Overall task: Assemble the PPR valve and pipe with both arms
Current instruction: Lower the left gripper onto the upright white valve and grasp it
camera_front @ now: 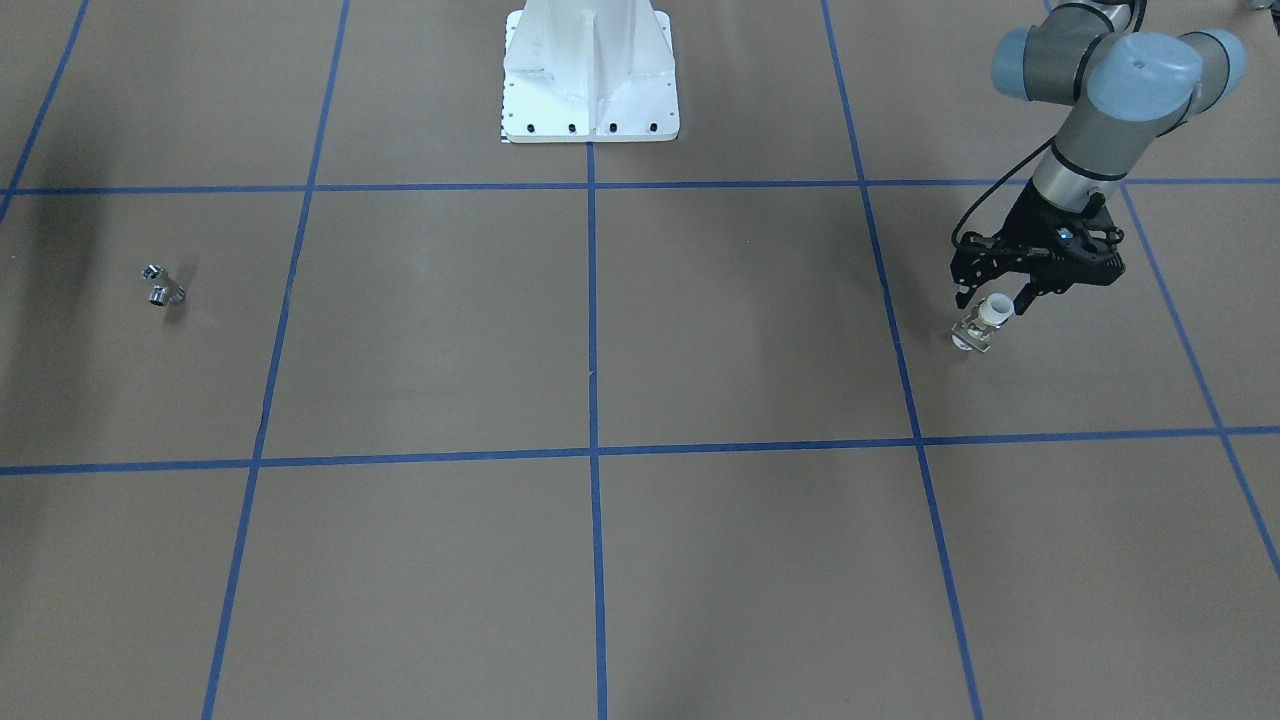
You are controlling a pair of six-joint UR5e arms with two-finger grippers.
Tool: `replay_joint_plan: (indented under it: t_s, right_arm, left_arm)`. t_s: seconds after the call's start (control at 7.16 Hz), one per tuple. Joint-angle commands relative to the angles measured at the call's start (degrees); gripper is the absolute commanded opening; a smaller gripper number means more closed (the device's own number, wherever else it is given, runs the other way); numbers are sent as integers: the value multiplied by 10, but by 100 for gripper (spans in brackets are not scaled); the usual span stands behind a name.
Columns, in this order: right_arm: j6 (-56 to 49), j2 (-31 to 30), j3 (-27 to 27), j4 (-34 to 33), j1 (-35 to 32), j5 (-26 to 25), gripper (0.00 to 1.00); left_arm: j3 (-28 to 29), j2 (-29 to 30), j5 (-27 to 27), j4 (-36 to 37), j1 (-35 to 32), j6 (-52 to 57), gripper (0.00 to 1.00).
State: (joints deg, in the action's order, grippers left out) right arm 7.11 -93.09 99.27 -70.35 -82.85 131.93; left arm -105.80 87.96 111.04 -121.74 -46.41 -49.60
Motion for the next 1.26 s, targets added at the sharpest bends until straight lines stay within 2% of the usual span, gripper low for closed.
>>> replay_joint_plan:
  t_s: [0.0, 0.56, 1.12]
  right_arm:
    - [0, 0, 0, 0, 1, 0, 99]
    - [0, 0, 0, 0, 1, 0, 99]
    - [0, 0, -1, 0, 2, 0, 99]
  left_arm:
    - [8, 5, 1, -1, 0, 1, 71]
    - [7, -2, 4, -1, -3, 27, 64]
    - [12, 2, 3, 1, -1, 28, 65]
